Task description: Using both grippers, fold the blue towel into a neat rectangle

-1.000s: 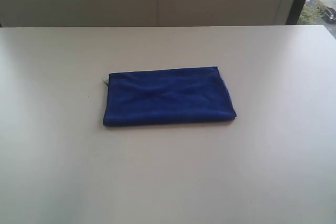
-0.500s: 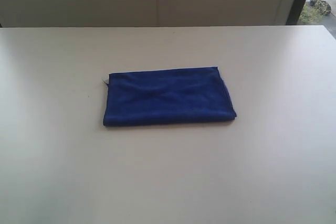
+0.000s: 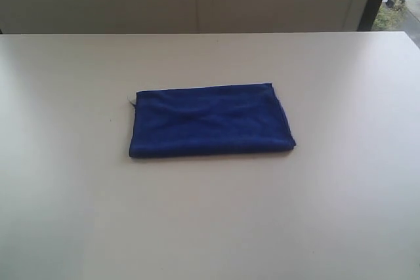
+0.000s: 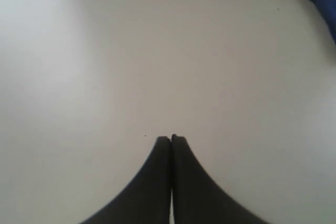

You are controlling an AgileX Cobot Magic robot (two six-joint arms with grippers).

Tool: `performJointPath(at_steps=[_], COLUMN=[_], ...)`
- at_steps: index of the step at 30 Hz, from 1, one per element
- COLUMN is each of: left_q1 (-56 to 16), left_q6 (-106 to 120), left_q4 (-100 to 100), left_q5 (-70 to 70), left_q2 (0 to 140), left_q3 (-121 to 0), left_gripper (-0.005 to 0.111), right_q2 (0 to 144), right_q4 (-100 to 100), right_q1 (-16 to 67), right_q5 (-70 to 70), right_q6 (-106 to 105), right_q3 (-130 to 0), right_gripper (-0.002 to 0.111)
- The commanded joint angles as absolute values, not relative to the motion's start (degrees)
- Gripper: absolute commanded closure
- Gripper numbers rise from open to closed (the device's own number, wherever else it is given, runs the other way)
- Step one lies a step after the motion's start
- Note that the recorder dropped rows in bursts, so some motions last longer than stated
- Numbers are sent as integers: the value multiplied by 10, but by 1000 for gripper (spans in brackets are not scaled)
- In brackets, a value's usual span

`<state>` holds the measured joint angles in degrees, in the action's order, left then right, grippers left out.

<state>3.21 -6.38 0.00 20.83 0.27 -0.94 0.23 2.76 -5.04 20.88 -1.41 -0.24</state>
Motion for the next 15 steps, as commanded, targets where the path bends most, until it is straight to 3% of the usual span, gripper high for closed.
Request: performJointPath(at_steps=[1, 15], left_q1=[32, 32], left_q6=[-72, -12], left_q4=[0, 0], left_q5=[199, 189], left_q2=[0, 0], left_q3=[0, 0], left_gripper=[107, 107], right_q2=[0, 0], right_q4=[27, 27], right_q1=[-51, -51], right_q5=[201, 201], right_q6=[-13, -13], right_q3=[0, 0], right_gripper=[108, 108])
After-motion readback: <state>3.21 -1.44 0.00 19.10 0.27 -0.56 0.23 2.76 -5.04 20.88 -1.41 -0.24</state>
